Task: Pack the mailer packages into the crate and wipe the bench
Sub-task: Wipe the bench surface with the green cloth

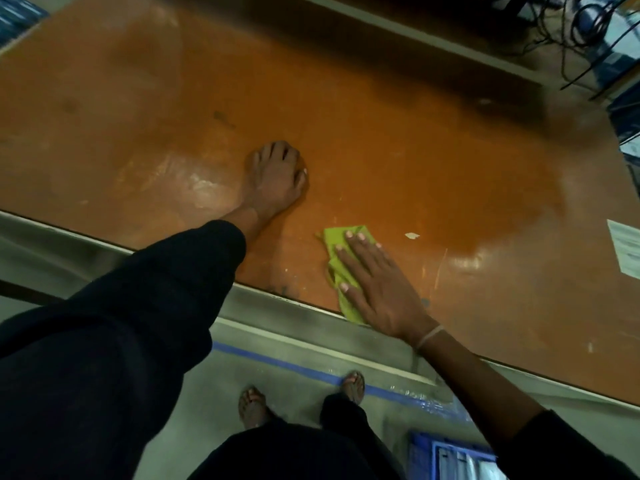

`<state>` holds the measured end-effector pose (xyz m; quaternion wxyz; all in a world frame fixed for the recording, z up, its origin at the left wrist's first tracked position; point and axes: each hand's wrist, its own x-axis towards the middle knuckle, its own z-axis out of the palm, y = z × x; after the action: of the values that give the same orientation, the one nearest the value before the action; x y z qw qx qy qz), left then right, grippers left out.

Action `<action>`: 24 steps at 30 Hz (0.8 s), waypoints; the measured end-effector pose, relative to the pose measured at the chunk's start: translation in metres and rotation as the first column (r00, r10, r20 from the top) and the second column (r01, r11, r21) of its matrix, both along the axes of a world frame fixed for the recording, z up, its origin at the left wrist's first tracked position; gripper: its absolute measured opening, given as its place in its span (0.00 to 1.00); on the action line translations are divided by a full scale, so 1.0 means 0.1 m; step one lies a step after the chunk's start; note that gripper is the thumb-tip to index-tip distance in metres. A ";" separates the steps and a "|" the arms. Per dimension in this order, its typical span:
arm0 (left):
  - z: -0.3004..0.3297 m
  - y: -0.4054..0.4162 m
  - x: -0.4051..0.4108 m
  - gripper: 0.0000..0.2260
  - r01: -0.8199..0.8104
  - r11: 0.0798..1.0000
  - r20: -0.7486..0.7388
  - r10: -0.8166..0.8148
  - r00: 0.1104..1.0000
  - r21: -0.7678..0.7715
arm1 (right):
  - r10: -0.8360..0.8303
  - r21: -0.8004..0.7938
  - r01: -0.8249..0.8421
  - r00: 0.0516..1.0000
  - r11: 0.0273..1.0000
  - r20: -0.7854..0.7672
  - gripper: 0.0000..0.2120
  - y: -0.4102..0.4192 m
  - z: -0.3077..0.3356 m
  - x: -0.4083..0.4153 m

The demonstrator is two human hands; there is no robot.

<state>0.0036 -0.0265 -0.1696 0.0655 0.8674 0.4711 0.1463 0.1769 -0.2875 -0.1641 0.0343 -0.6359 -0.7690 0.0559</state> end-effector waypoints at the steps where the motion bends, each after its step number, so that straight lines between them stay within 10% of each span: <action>1: 0.00 0.00 0.00 0.19 0.002 1.000 0.001 -0.002 1.000 0.000 | -0.114 0.024 0.114 0.993 0.993 -0.001 0.29 0.10 -0.02 0.10; 4: -0.03 0.02 0.01 0.19 0.002 1.000 0.019 -0.002 1.000 -0.001 | -0.442 0.059 0.442 0.897 0.895 -0.002 0.30 0.38 -0.09 0.21; 10: -0.07 0.04 -0.02 0.19 0.004 1.000 0.037 -0.004 0.999 -0.009 | 0.001 0.027 -0.002 0.999 1.000 0.035 0.29 0.67 -0.08 0.33; 14: -0.08 0.03 -0.03 0.18 0.013 1.000 0.018 -0.013 1.000 -0.005 | -0.506 0.002 0.506 0.863 0.863 -0.001 0.33 1.22 -0.09 0.63; 20: -0.01 0.25 -0.13 0.18 0.083 0.997 0.026 -0.083 0.996 -0.004 | -0.053 -0.017 0.053 0.999 0.998 0.001 0.30 1.53 -0.06 0.61; 24: 0.03 0.51 -0.26 0.17 0.042 0.999 0.023 -0.043 0.999 0.014 | -0.507 -0.002 0.507 0.862 0.862 0.004 0.32 1.96 -0.09 0.85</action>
<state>-0.0223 0.0241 -0.1661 0.0681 0.8759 0.4507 0.1583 0.2622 -0.0910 -0.1734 0.0457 -0.8158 -0.5748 0.0449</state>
